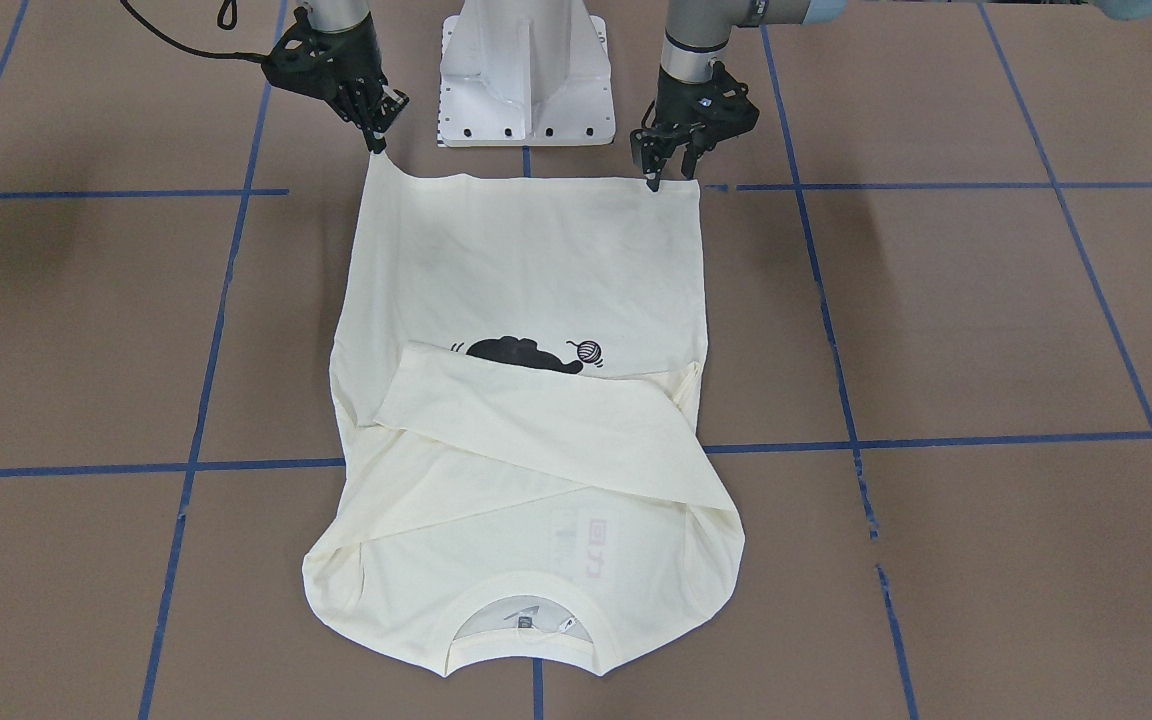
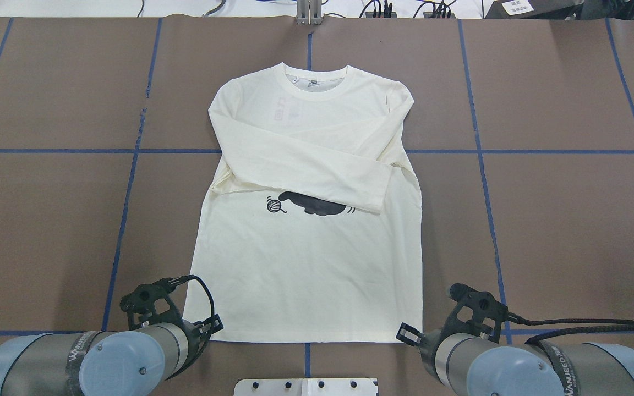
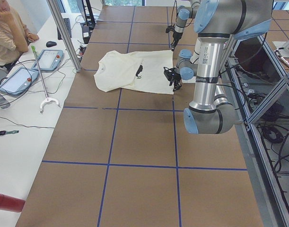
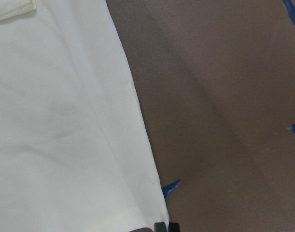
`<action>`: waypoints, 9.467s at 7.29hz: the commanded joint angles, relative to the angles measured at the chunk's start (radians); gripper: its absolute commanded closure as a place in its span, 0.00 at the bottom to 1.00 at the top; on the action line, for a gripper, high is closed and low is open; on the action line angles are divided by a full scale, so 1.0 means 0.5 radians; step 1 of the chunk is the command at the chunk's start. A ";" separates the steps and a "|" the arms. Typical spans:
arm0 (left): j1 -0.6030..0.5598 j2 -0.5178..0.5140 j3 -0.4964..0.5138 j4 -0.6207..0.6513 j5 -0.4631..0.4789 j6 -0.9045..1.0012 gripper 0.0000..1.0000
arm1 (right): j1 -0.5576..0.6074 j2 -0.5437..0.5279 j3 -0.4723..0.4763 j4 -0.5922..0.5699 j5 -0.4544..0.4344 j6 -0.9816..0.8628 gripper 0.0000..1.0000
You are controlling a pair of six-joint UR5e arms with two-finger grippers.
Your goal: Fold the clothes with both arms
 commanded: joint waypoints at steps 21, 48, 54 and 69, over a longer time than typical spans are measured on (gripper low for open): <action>-0.926 -0.400 -0.052 0.012 -0.268 0.535 1.00 | 1.013 0.514 -0.341 -0.077 0.289 -0.729 1.00; -1.176 -0.483 0.876 -1.081 -0.032 0.706 0.43 | 0.853 0.215 -0.878 0.782 0.222 -0.234 0.50; -1.176 -0.483 0.873 -1.078 -0.032 0.700 0.43 | 0.853 0.172 -0.811 0.782 0.228 -0.231 1.00; -0.488 -0.398 0.331 -0.803 -0.139 -0.070 0.39 | -0.311 -0.190 0.386 -0.340 0.152 0.214 0.00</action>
